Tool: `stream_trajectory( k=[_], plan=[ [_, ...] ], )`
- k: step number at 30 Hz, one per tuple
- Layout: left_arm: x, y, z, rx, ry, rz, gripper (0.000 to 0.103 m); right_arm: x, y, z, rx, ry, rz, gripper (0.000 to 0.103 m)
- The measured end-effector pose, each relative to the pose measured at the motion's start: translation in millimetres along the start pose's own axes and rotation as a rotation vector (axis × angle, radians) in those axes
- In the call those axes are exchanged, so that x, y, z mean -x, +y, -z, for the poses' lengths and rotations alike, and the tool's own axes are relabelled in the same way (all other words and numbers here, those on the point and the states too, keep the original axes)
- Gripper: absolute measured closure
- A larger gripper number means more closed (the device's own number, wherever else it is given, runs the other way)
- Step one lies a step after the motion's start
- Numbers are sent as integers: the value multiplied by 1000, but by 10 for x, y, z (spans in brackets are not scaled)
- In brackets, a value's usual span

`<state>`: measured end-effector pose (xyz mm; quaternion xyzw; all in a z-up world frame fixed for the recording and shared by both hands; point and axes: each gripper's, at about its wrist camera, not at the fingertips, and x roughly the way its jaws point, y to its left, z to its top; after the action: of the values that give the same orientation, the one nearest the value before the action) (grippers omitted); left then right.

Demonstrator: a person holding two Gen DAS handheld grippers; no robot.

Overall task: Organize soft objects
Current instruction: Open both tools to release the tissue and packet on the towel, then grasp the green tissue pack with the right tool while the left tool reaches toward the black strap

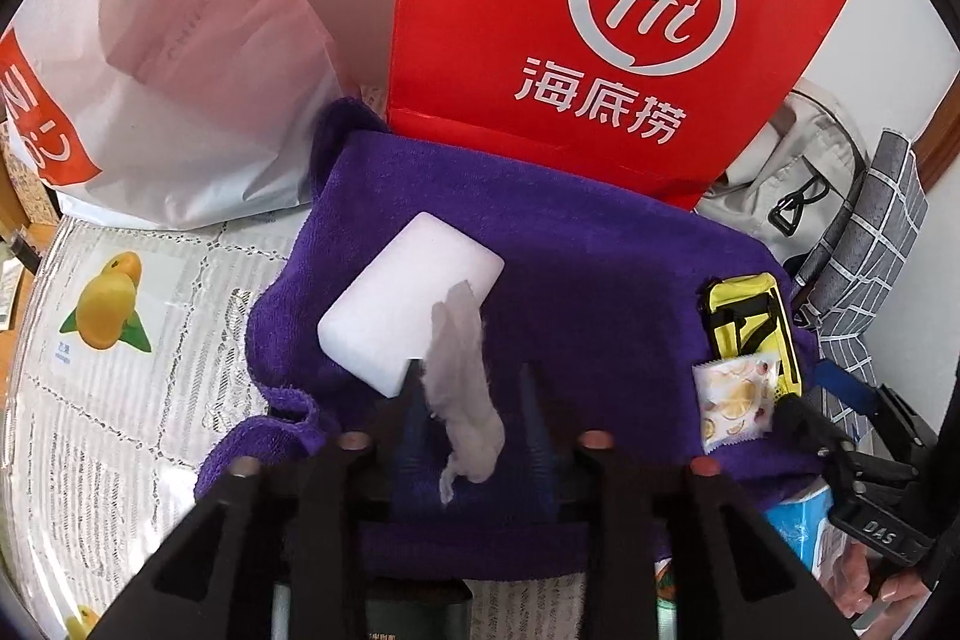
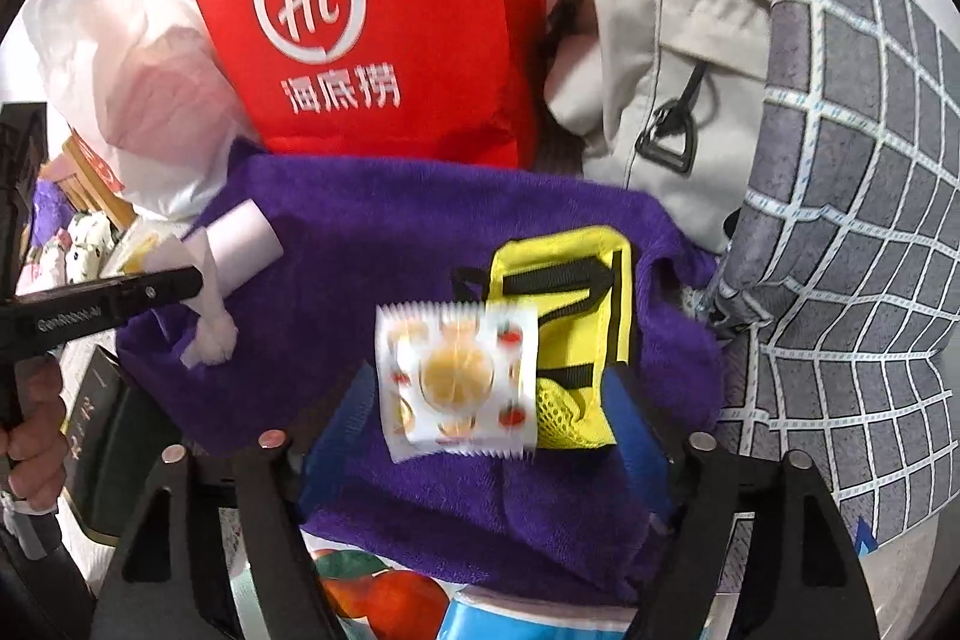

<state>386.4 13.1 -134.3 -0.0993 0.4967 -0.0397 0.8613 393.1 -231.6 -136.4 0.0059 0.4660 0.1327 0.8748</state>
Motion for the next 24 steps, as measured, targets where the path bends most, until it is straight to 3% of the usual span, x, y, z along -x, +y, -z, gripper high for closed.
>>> stream_trajectory(
  k=[3,9,14,20,24],
  plan=[
    [72,-11,-10,-9,-16,-12,51,63,0,-12,-12,-13,-6,22],
    [354,-19,31,-20,-67,-34,49,291,59,61,-18,-40,-31,22],
    [569,-22,178,-19,-63,-64,48,542,222,217,-9,-67,-54,22],
    [939,-32,496,-48,-111,-78,48,800,440,564,-9,-45,-90,22],
    [1102,16,766,-56,-95,-49,48,1000,586,904,14,-27,-89,22]
  ],
)
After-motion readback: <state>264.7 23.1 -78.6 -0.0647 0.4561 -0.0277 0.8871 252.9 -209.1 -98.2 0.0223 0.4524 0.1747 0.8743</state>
